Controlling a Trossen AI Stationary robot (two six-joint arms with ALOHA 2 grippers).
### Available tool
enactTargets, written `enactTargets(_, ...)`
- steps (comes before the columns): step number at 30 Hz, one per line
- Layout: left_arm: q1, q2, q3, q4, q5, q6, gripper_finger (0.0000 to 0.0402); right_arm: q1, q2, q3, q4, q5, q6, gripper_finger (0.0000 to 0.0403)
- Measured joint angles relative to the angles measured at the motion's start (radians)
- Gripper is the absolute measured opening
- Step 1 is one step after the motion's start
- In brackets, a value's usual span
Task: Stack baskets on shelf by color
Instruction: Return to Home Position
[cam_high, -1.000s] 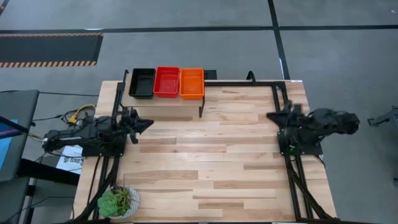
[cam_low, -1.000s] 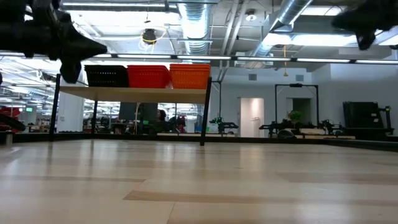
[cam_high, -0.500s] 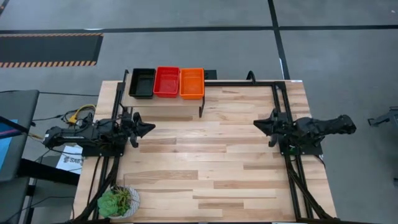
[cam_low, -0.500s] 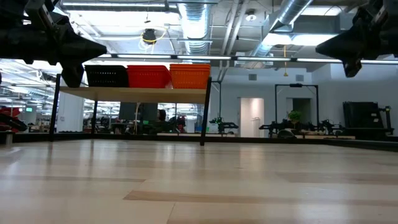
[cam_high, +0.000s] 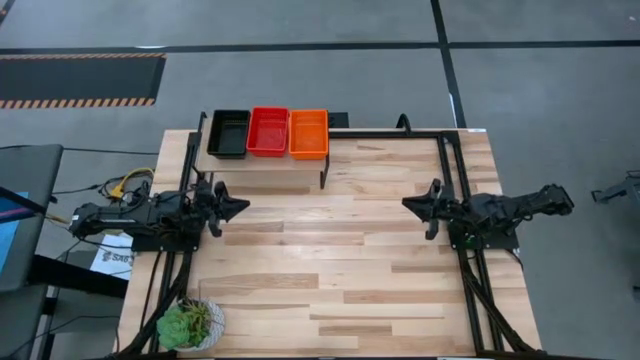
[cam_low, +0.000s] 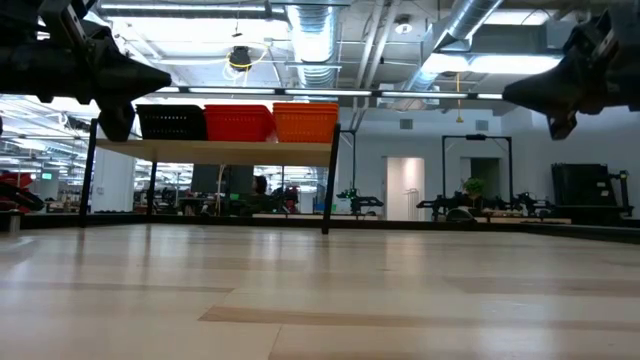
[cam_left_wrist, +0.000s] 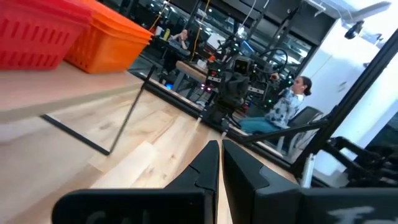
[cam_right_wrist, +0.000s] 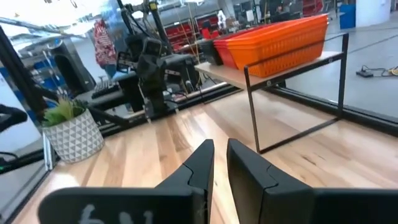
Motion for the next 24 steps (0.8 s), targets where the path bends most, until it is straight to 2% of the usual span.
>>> enactTargets(2, 0.000, 0.000, -0.001, -0.001, 0.011, -0.032, 0.0006, 0.001, 0.005, 0.000, -0.004, -0.001, 0.005, 0.0069)
enactTargets(7, 0.000, 0.000, -0.001, -0.001, 0.015, -0.060, 0.0006, 0.001, 0.005, 0.000, -0.007, -0.001, 0.135, 0.0069)
enactTargets(24, 0.000, 0.000, -0.002, -0.001, 0.008, -0.062, 0.0006, 0.001, 0.005, 0.000, -0.012, -0.001, 0.143, 0.0069)
